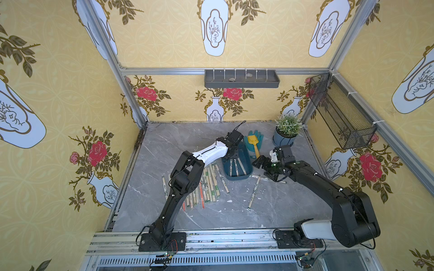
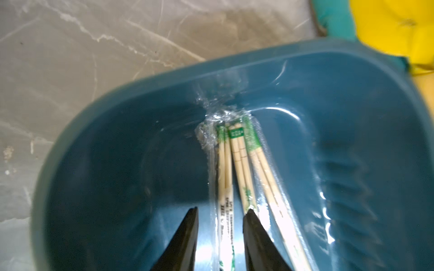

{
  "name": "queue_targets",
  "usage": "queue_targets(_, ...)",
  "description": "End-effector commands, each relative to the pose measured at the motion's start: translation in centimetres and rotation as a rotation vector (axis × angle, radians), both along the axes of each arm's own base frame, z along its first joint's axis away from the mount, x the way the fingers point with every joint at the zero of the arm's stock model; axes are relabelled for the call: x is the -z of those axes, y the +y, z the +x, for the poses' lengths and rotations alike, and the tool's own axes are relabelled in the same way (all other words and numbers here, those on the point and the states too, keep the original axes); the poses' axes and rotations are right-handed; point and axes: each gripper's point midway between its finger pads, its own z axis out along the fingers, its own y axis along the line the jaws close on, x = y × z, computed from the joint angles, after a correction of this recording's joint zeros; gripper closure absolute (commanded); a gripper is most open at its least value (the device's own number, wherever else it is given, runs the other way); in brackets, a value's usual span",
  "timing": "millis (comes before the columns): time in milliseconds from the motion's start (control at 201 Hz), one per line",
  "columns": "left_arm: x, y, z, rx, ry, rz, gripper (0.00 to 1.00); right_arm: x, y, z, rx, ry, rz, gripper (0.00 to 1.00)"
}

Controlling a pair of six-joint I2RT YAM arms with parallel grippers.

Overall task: Take the paired disposable chopsticks out of the storage box
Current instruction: Pick up the paired disposable chopsticks from the storage box.

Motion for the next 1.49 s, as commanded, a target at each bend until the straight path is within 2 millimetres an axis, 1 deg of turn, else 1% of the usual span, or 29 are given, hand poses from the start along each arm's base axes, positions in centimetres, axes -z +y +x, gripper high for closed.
queue_targets(0,-0.1,-0.4,-0.4,0.018,0.001,-0.013,0.61,-0.2,0.2,0.2,-0.002,-0.01,0.008,0.02)
queue_targets(80,0.0,-0.3,-0.6,0.014,0.006,-0.015,0.61,-0.2,0.2,0.3,-0.002,-0.012,0.008,0.03)
queue_targets(179,0.6,0.0,-0.9,0.007,0.017,-0.004,0.61,-0.2,0.2,0.3,-0.002,-0.011,0.008,0.02)
queue_targets(378,2.4,0.8,-1.4,-0.002,0.047,0.031,0.62,-0.3,0.2,0.3,-0.004,-0.012,0.009,0.02)
queue_targets(657,4.9,0.9,-1.6,0.008,0.092,0.068,0.62,-0.4,0.2,0.2,-0.003,-0.016,0.009,0.03)
queue_targets(757,5.4,0.9,-1.7,0.007,0.098,0.075,0.68,-0.4,0.1,0.2,-0.002,-0.014,0.006,0.02)
queue_targets(866,5.5,0.9,-1.7,0.012,0.101,0.072,0.85,-0.4,0.1,0.1,-0.003,-0.014,0.007,0.03)
queue_targets(946,4.9,0.6,-1.6,0.022,0.092,0.062,0.95,-0.4,0.1,0.2,-0.002,-0.016,0.006,0.02)
queue_targets(1006,4.3,0.4,-1.4,0.029,0.079,0.053,1.0,-0.4,0.1,0.1,-0.002,-0.015,0.006,0.02)
queue_targets(1125,2.2,0.0,-0.6,0.043,0.04,0.034,1.0,-0.4,0.1,0.1,-0.001,-0.013,0.007,0.02)
queue_targets(1240,-0.5,-0.5,0.4,0.053,-0.006,0.003,1.0,-0.5,0.1,0.1,-0.001,-0.017,0.007,0.03)
queue_targets(1384,-3.8,-0.4,1.3,0.052,-0.065,-0.03,1.0,-0.4,0.1,0.1,0.0,-0.015,0.006,0.02)
queue_targets(1489,-6.0,-0.2,1.4,0.046,-0.099,-0.054,1.0,-0.4,0.1,0.1,0.0,-0.013,0.006,0.02)
